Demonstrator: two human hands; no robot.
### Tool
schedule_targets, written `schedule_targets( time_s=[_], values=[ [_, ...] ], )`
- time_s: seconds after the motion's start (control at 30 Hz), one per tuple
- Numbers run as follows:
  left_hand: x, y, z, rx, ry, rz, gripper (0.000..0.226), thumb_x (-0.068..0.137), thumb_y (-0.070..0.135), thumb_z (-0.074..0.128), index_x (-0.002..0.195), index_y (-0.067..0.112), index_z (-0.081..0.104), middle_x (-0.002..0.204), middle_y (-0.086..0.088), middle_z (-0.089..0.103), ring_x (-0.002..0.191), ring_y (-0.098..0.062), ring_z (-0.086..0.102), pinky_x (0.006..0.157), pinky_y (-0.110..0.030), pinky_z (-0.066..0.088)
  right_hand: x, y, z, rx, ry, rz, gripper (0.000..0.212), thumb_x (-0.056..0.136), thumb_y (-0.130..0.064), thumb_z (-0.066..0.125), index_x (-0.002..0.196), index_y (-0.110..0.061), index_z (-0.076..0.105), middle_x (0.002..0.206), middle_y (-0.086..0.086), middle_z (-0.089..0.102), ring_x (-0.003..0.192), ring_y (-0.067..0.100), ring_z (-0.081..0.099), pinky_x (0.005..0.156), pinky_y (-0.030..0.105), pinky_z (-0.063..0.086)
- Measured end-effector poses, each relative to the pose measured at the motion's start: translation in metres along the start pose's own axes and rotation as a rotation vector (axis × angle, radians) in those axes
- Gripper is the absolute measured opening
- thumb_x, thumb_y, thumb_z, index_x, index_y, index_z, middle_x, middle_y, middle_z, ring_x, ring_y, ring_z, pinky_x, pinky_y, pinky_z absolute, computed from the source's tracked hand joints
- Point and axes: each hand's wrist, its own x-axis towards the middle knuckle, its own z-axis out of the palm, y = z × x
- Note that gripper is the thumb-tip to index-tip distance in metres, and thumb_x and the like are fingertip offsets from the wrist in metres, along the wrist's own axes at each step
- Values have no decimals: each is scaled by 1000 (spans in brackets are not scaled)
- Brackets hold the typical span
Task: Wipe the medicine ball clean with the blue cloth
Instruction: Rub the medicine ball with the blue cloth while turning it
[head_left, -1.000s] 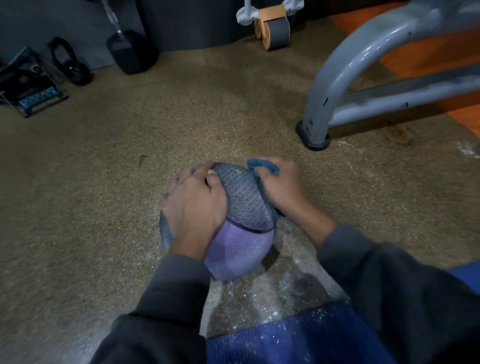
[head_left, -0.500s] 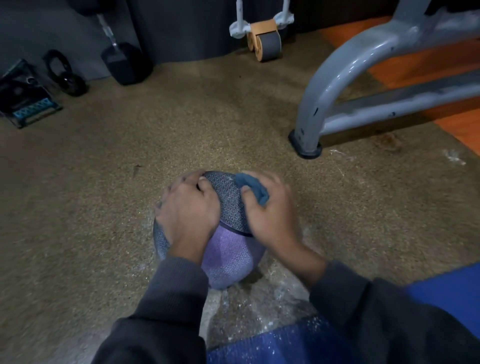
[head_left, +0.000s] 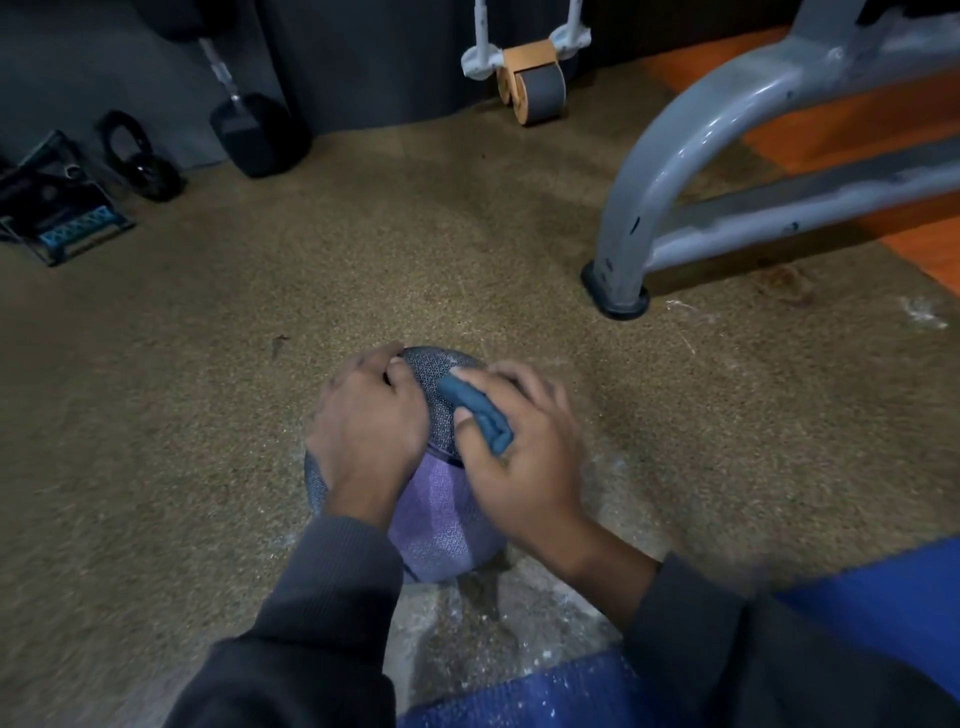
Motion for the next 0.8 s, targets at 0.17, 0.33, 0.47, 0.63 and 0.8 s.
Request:
schedule_targets(
  time_s=[0.17,0.33,0.47,0.63,0.8],
  values=[
    [-3,-8,-4,-21,2,53,50,92,42,31,131,34,62,142,7,56,129,-25,51,106,-38,39,14,28,2,117,8,111,33,85,-34,56,115,-30,71,111,-12,64,103,13,59,91,35,48],
    [-3,-5,-4,-30,4,22,39,99,32,39,131,33,62,140,3,58,126,-28,52,103,-37,38,17,35,0,138,-40,239,37,83,-43,51,114,-34,70,113,-13,64,108,13,59,95,41,47],
    [2,-11,-7,-43,-33,18,41,97,37,34,127,38,62,135,2,61,123,-27,53,102,-38,41,-6,-9,0,14,-71,-66,36,85,-38,56,119,-35,67,117,-12,58,106,19,50,84,31,42],
    [0,-20,-14,-89,-15,1,36,100,31,39,125,40,63,137,7,60,126,-23,51,101,-35,36,41,26,14,122,-127,227,36,80,-44,51,108,-36,72,106,-14,69,98,16,63,88,40,51],
    [-3,-19,-15,-54,-2,3,36,99,32,39,124,39,64,135,7,61,124,-25,53,101,-36,38,35,27,12,83,-141,290,39,79,-48,48,109,-38,70,109,-16,66,104,15,61,93,43,49]
  ],
)
